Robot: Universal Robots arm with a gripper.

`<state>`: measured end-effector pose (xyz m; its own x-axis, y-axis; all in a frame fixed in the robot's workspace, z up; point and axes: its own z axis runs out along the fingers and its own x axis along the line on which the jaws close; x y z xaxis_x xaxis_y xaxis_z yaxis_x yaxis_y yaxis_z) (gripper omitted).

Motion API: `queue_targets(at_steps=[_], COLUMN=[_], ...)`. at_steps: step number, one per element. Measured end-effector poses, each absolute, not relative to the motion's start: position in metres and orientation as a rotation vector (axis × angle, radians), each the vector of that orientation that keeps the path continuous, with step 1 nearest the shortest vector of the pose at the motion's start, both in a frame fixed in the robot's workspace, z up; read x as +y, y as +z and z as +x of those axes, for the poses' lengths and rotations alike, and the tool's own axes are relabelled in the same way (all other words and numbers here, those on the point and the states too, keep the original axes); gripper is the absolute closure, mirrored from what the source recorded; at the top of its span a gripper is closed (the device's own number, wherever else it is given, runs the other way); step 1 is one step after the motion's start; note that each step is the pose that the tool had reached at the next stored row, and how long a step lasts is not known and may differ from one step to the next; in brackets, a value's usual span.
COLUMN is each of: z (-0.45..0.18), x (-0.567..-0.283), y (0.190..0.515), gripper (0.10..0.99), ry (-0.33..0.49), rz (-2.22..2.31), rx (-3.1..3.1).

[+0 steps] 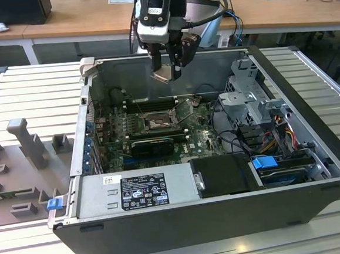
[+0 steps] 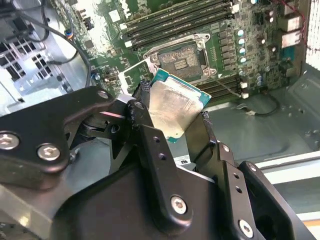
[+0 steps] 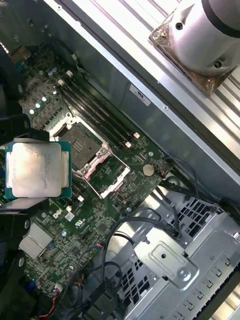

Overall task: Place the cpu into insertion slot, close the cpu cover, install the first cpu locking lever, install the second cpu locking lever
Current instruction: 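Place the cpu into insertion slot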

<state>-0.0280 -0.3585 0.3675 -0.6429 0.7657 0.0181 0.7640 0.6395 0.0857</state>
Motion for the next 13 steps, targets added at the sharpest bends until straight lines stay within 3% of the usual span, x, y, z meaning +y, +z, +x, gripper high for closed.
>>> queue_targets(at_steps=[13], z=[-0.0280], x=[-0.3585], y=[0.3634], gripper=[0.561], ry=[0.126], rz=[1.635], rx=[2.648])
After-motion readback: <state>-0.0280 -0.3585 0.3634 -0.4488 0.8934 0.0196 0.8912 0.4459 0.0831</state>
